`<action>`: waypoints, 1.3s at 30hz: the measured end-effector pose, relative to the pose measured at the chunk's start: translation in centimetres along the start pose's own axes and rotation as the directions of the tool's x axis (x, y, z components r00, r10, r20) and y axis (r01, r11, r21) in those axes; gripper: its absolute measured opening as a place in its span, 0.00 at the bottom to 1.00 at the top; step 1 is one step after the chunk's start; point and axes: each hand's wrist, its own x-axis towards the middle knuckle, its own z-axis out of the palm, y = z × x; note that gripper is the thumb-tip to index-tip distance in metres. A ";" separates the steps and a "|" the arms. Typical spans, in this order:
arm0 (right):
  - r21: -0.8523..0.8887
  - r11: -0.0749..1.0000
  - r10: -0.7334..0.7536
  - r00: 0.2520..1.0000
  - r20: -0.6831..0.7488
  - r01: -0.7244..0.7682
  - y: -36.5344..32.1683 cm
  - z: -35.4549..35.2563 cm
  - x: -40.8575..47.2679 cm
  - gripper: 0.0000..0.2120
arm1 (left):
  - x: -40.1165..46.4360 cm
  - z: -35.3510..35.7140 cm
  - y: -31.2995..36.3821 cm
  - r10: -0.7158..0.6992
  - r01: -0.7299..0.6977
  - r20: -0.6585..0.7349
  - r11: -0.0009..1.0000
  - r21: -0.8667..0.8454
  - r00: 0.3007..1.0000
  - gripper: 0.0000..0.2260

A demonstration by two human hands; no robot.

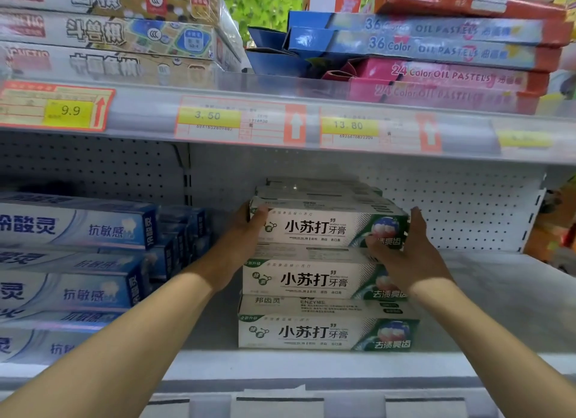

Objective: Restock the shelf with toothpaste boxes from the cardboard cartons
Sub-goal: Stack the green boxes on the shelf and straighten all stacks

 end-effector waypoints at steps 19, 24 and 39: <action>0.084 0.996 -0.025 1.000 0.018 0.024 1.7 -3.8 -1.6 0.40 | -2.8 2.7 0.9 0.216 -0.038 -0.249 0.821 0.570 0.944 0.41; 0.049 0.998 -0.040 0.998 0.040 0.038 3.1 -5.2 -2.2 0.39 | -4.4 5.3 1.9 0.277 0.028 -0.241 0.601 0.799 0.930 0.39; 0.163 0.978 -0.181 0.920 0.348 0.130 5.8 -5.1 11.0 0.28 | -0.6 12.0 3.4 0.416 -0.053 -0.129 0.398 0.916 0.900 0.37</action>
